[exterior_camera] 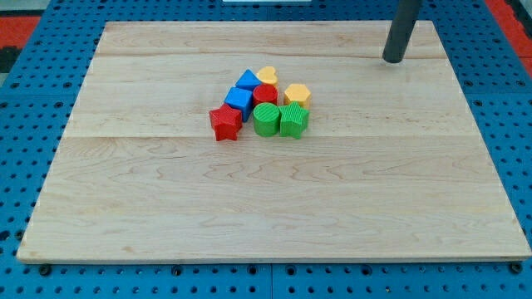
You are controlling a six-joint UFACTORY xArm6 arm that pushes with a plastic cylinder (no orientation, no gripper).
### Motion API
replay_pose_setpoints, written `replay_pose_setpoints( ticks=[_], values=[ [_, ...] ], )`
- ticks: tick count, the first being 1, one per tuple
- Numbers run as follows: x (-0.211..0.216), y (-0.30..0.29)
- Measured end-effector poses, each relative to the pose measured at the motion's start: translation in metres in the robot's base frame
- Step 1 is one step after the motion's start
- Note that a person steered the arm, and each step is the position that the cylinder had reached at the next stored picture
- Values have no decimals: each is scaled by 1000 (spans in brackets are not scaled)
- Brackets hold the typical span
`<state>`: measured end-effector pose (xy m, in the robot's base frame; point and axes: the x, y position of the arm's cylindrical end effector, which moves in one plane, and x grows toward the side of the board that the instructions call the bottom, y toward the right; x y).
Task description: Push the yellow hexagon into the red circle
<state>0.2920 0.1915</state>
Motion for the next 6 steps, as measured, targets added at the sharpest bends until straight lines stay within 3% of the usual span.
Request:
replay_pose_setpoints(
  ticks=[3,6],
  values=[
    [66,-103],
    [65,-155]
  ],
)
